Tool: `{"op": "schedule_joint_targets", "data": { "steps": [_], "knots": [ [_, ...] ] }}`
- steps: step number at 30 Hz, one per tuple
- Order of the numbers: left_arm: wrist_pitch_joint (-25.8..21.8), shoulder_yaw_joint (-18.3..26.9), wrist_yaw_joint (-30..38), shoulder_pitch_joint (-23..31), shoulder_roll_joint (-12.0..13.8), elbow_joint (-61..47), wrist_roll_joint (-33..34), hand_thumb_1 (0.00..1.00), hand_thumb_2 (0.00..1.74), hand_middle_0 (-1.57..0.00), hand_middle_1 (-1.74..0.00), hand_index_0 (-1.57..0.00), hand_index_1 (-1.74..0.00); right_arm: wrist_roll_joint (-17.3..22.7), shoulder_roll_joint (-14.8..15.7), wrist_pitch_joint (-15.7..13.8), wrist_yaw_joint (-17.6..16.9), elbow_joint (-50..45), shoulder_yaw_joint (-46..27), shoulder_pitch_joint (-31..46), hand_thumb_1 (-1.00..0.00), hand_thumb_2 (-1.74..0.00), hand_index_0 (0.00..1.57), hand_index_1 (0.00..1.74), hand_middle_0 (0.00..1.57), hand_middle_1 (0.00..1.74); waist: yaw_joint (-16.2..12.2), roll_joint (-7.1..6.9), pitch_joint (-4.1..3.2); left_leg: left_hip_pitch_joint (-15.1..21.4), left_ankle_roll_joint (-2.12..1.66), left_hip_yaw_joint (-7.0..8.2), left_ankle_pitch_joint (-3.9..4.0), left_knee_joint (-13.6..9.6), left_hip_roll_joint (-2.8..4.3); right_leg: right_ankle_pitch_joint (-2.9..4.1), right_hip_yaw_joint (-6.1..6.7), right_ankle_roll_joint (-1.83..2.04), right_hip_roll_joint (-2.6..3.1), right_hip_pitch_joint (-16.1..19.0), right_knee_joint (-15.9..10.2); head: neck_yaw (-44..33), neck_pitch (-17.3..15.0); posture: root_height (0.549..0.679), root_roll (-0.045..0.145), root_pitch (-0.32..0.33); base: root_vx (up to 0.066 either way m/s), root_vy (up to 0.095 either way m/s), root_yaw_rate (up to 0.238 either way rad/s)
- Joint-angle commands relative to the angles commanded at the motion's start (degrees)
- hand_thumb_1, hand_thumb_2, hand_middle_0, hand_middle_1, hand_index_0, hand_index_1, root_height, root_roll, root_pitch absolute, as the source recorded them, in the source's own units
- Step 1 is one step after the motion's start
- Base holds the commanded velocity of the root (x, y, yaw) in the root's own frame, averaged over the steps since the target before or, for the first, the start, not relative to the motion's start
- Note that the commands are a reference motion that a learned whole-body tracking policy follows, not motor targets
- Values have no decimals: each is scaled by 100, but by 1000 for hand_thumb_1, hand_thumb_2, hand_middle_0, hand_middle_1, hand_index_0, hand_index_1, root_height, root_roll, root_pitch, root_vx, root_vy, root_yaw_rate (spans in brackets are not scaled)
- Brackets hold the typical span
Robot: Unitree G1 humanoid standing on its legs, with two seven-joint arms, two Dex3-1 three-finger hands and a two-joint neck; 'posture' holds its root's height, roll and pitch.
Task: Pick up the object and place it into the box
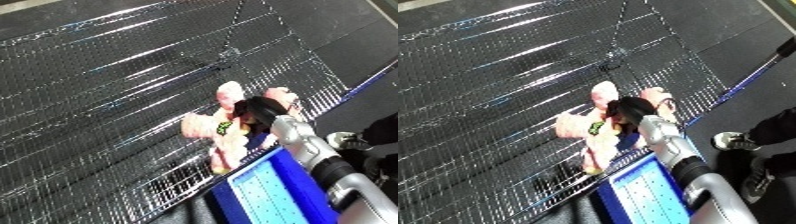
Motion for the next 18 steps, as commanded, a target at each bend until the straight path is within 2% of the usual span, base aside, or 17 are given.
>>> {"op": "schedule_joint_targets", "data": {
  "steps": [4,10,18],
  "knots": [
    [30,13,-28,0,28,1,7,1000,1740,-1570,-1740,-1570,-1740,4,-31,38,-8,-140,-90,140,-1000,-1740,1570,1740,1570,1740,14,-40,0,-7,-3,-22,8,16,2,2,-13,1,-1,10,25,-92,184,647,74,-35,-35,-7,34],
    [91,11,-8,-117,20,87,59,1000,1740,-1570,-1740,-1570,-1740,252,-53,67,-188,-557,-514,458,-1000,-1740,1570,1740,1570,1740,0,-126,-4,81,-7,-54,27,18,22,-16,-62,-12,9,155,14,-131,236,646,69,-55,-43,-6,39],
    [132,198,82,-147,-93,244,230,1000,1740,-1570,-1740,-1570,-1740,944,200,-89,-843,-2211,-2087,1762,-1000,-1740,1570,1740,1570,1740,-201,-272,-77,245,26,-48,-45,66,86,-25,-86,-9,15,356,2,-106,196,646,62,-83,-27,2,-2]
  ]
}}
